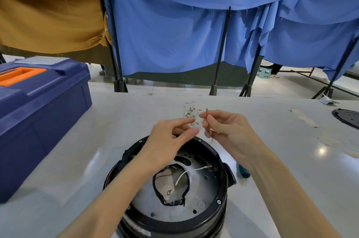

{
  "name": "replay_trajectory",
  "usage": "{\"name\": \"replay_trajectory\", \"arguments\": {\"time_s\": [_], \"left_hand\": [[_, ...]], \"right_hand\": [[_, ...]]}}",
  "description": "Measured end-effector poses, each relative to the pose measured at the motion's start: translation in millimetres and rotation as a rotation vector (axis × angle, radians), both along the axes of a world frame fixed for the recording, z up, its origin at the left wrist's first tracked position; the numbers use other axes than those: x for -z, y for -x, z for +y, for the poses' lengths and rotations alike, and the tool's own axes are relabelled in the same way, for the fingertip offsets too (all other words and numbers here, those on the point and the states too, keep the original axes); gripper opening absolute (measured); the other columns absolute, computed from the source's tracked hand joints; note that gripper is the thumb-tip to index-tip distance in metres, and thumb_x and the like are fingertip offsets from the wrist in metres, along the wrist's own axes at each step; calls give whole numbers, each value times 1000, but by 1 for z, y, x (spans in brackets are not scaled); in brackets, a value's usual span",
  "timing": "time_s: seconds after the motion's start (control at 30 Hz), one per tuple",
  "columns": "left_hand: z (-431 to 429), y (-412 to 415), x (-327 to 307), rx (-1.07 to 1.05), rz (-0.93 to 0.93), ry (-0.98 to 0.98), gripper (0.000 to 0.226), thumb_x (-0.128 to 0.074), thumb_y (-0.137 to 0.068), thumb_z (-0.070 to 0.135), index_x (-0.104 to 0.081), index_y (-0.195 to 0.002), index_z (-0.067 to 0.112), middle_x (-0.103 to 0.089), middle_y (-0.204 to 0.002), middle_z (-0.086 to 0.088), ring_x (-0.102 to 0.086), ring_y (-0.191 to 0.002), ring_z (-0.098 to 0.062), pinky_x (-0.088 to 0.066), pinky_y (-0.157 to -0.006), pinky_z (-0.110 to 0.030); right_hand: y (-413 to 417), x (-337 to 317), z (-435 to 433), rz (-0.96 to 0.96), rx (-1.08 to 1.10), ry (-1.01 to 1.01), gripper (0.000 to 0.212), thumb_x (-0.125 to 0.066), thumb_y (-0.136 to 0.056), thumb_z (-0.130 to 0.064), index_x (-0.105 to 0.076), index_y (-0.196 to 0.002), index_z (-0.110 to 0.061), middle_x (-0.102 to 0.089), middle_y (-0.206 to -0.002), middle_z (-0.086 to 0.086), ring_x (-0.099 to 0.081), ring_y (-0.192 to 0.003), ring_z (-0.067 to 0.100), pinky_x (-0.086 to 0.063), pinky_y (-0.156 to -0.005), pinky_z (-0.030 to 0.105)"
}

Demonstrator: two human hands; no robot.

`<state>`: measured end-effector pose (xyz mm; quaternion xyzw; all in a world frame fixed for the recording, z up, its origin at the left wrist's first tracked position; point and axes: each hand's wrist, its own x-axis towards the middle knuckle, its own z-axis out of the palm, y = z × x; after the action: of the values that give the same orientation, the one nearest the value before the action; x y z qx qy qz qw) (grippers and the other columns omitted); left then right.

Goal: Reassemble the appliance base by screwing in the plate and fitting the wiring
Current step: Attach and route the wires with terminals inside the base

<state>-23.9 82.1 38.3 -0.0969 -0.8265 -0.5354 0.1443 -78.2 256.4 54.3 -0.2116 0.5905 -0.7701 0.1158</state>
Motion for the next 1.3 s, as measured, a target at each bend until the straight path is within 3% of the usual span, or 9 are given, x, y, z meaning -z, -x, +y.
{"name": "replay_trajectory", "arguments": {"time_s": [0.07, 0.17, 0.27, 0.4, 0.57, 0.7, 0.97, 1.13, 1.3], "left_hand": [[8, -7, -6, 57, 27, -199, 22, -68, -83, 40, -73, -104, 42, -76, -93, 11, -71, -91, -7, -54, -88, -23], [11, -13, -8, -22, 74, -357, 25, -73, -75, 36, -76, -100, 35, -76, -89, 6, -72, -89, -11, -55, -89, -28], [8, -14, -8, -54, 20, -471, 29, -78, -70, 31, -77, -98, 27, -76, -89, 2, -72, -89, -13, -53, -89, -31], [7, -15, -8, -35, -48, -527, 18, -78, -78, 16, -79, -95, 21, -76, -84, -7, -73, -87, -19, -56, -87, -33], [8, -17, -7, -89, 30, -450, 18, -79, -77, 16, -79, -90, 28, -75, -81, 1, -72, -78, -13, -55, -71, -18], [8, -17, -6, -108, 60, -388, 22, -79, -77, 14, -79, -84, 34, -74, -86, 4, -72, -80, -11, -56, -69, -20], [8, -18, -5, -111, 39, -416, 12, -81, -76, 12, -78, -84, 20, -75, -85, -1, -73, -81, -15, -58, -72, -24], [9, -17, -4, -153, 38, -365, 11, -81, -75, 13, -74, -81, 19, -75, -79, 5, -72, -76, -9, -54, -66, -16], [11, -14, 1, -215, 18, -259, 10, -75, -82, 15, -69, -82, 23, -72, -80, 9, -69, -82, -9, -56, -76, -29]], "right_hand": [[-8, 2, -9, -60, -67, 80, 23, -60, -83, -1, -64, -101, 11, -69, -75, 15, -62, -64, 19, -52, -62, 25], [-12, 4, -16, -83, -77, 116, 28, -62, -79, -2, -61, -104, 11, -70, -74, 13, -65, -63, 19, -56, -68, 29], [-12, 6, -20, -94, -67, 121, 26, -63, -78, -2, -60, -101, 8, -69, -70, 14, -64, -64, 22, -56, -77, 37], [-14, 11, -24, -96, -62, 108, 18, -63, -76, 0, -61, -93, 5, -66, -67, 18, -62, -65, 28, -56, -76, 40], [-16, 14, -25, -26, -64, 67, 18, -66, -77, -1, -61, -94, 4, -69, -81, 27, -65, -66, 30, -59, -71, 37], [-16, 16, -26, 5, -56, 7, 22, -67, -78, -4, -59, -96, 6, -66, -95, 39, -67, -77, 40, -60, -75, 40], [-17, 15, -25, -24, -59, 12, 16, -70, -73, -4, -64, -86, 3, -68, -93, 35, -71, -83, 43, -61, -72, 41], [-16, 13, -22, -41, -54, -31, 23, -70, -74, -2, -62, -91, 10, -70, -87, 33, -72, -79, 42, -61, -68, 35], [-15, 8, -15, -15, -79, -130, 11, -59, -89, 7, -67, -96, 10, -72, -90, 29, -73, -85, 38, -61, -72, 33]]}}
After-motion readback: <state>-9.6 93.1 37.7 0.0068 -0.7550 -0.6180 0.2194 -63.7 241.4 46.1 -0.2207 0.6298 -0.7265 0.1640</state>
